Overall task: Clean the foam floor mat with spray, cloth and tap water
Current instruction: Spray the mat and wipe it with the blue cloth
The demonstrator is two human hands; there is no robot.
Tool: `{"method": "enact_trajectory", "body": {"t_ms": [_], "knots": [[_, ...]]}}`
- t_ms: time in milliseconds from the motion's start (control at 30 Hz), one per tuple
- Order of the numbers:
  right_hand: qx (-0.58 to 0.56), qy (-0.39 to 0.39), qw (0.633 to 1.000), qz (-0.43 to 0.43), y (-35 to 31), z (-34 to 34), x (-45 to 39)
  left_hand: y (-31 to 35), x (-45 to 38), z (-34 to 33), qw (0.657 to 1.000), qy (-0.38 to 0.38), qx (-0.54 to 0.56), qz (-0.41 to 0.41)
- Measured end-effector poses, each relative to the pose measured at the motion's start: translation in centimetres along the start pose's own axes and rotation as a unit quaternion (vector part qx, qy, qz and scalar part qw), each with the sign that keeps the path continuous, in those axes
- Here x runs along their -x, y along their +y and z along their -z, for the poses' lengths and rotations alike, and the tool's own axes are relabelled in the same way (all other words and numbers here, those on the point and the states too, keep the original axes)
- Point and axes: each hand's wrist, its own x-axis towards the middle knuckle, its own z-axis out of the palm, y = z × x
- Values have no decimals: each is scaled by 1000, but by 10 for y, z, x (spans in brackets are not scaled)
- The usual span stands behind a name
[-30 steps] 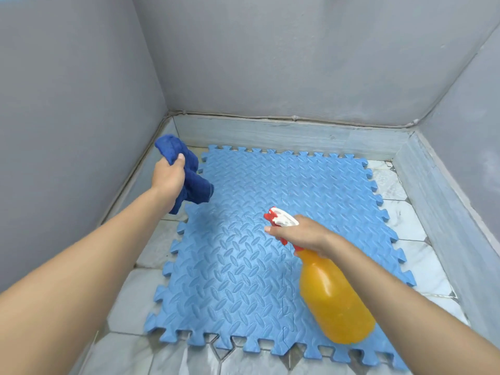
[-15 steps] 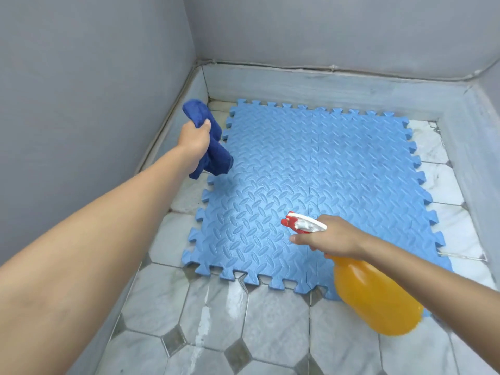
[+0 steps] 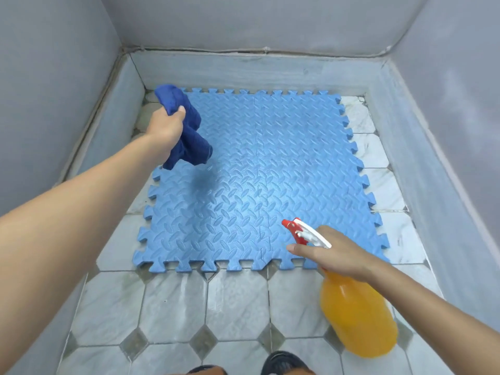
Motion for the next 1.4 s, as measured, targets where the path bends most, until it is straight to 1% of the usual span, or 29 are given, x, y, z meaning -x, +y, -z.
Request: {"method": "enact_trajectory", "body": {"t_ms": [67,167,233,300,400,533,733,867,900,1000,1067,1200,1233,1333,1400], "knots": [[-17,20,999,-27,19,4,12,1,-1,-8,1000,-7,-18,-17],[-76,76,990,-94,50,5,34,2,-2,-14,999,-13,-39,-32],[-146,88,979,-115,65,7,49,2,-5,-15,999,-17,-36,-23],[-203,84,968,-123,78,11,63,-1,-11,-15,999,-10,-38,-12],[-216,91,961,-149,97,11,74,-6,-15,-18,998,-3,-59,-10],[-237,147,942,-184,112,9,77,-8,-13,-28,997,-12,-72,-19],[-248,156,947,-131,98,20,67,6,0,-47,995,-36,-76,-48],[-253,230,928,-149,86,22,53,9,5,-55,992,-72,-74,-66],[-257,233,926,-146,83,24,50,10,6,-57,992,-76,-77,-70],[-276,209,932,-108,73,33,39,11,10,-58,991,-77,-80,-73],[-269,205,937,-91,65,36,33,11,14,-57,990,-79,-87,-74],[-238,265,930,-95,52,29,21,12,19,-54,989,-82,-102,-74],[-236,262,931,-93,49,30,20,11,19,-53,988,-82,-105,-73],[-248,221,940,-72,42,34,15,8,16,-51,988,-89,-106,-67],[-255,220,939,-72,41,33,11,6,14,-50,988,-97,-102,-62]]}}
